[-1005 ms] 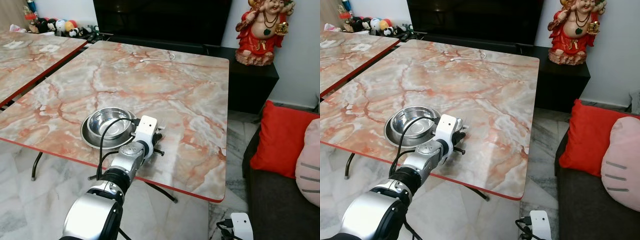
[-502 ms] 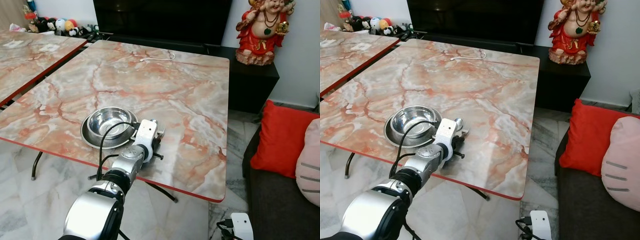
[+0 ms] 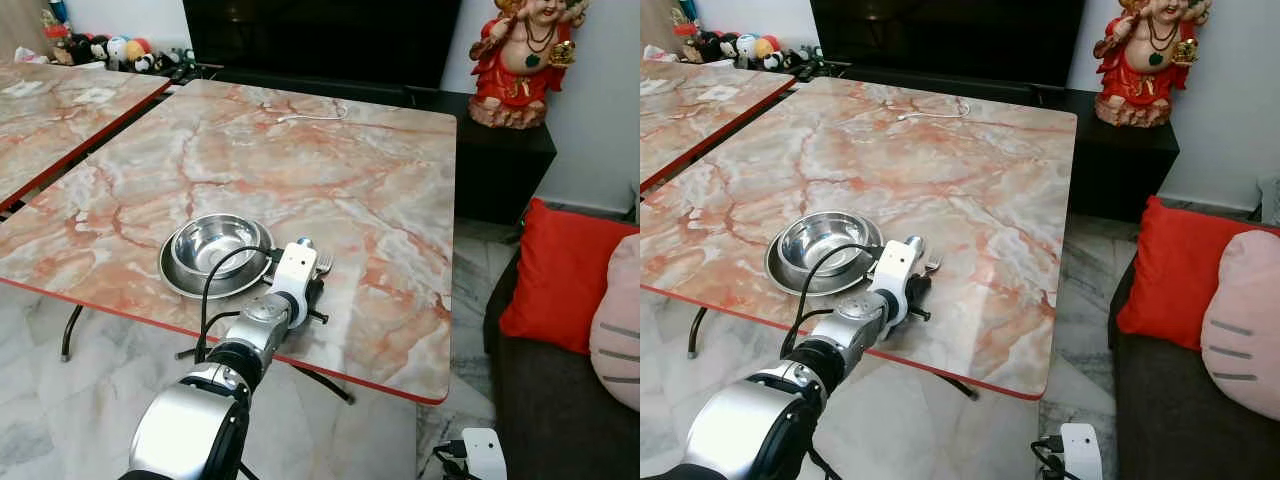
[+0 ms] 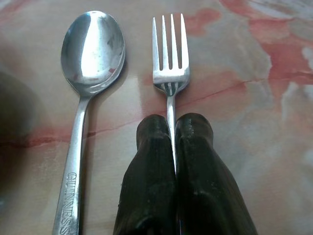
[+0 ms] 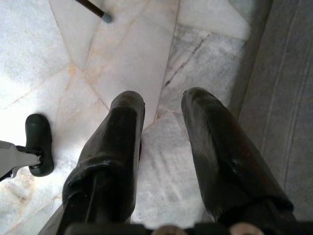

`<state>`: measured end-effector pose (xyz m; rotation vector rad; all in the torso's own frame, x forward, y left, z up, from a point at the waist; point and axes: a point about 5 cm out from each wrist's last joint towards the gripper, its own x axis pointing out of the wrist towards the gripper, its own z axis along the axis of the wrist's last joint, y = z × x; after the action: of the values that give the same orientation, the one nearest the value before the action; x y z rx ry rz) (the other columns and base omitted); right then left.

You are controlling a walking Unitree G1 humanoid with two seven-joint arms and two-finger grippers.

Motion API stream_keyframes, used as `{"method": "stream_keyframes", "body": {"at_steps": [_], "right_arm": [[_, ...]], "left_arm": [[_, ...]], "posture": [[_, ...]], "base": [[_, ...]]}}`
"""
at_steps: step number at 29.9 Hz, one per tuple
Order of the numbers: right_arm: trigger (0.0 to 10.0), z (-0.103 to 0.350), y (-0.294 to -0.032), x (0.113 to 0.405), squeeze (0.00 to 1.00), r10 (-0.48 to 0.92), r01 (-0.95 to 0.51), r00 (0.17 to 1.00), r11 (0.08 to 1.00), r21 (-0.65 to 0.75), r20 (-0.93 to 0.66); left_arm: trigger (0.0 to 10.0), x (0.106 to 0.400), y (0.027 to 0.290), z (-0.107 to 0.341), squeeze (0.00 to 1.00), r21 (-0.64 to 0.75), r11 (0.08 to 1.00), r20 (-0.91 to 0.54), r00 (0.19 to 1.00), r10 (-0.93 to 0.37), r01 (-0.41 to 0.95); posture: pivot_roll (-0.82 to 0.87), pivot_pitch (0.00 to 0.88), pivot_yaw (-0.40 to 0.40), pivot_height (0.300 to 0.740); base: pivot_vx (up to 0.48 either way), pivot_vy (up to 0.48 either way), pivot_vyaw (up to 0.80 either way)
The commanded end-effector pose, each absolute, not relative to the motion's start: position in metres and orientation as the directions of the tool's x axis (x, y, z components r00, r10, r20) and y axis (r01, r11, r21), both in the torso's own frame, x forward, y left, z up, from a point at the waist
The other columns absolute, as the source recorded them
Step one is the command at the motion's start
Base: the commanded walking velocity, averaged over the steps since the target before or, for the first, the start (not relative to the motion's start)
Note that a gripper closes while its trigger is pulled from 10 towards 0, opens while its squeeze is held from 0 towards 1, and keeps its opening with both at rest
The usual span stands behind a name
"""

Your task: Setting the table

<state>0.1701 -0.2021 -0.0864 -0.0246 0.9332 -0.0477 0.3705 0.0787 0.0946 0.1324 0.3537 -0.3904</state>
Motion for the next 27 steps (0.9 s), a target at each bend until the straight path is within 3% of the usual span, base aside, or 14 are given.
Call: {"method": "stream_keyframes", "body": {"at_steps": [1, 15, 27], "right_arm": [[10.0, -0.0881, -0.2015, 0.1662, 0.00, -0.055, 0.045, 0.589, 0.998, -0.035, -0.806], [10.0, -0.0884, -0.2010, 0.1658, 0.00, -0.056, 0.046, 0.587, 0.998, -0.035, -0.808], [10.0, -0.0887, -0.2010, 0.1651, 0.00, -0.053, 0.043, 0.586, 0.998, -0.035, -0.809]], "left_arm": [[10.0, 0.3743, 0.0773, 0.1014, 0.27, 0.063, 0.920, -0.344, 0.874, -0.343, 0.386], [10.0, 0.3759, 0.0808, 0.1029, 0.27, 0.073, 0.929, -0.339, 0.885, -0.318, 0.362], [10.0, 0.3753, 0.0846, 0.1002, 0.40, 0.081, 0.937, -0.347, 0.891, -0.292, 0.339]], "posture": [[0.01, 0.032, -0.009, 0.740], [0.01, 0.034, -0.008, 0.740], [0.01, 0.033, -0.009, 0.740]], "base": [[0.000, 0.000, 0.00], [0.000, 0.000, 0.00], [0.000, 0.000, 0.00]]}}
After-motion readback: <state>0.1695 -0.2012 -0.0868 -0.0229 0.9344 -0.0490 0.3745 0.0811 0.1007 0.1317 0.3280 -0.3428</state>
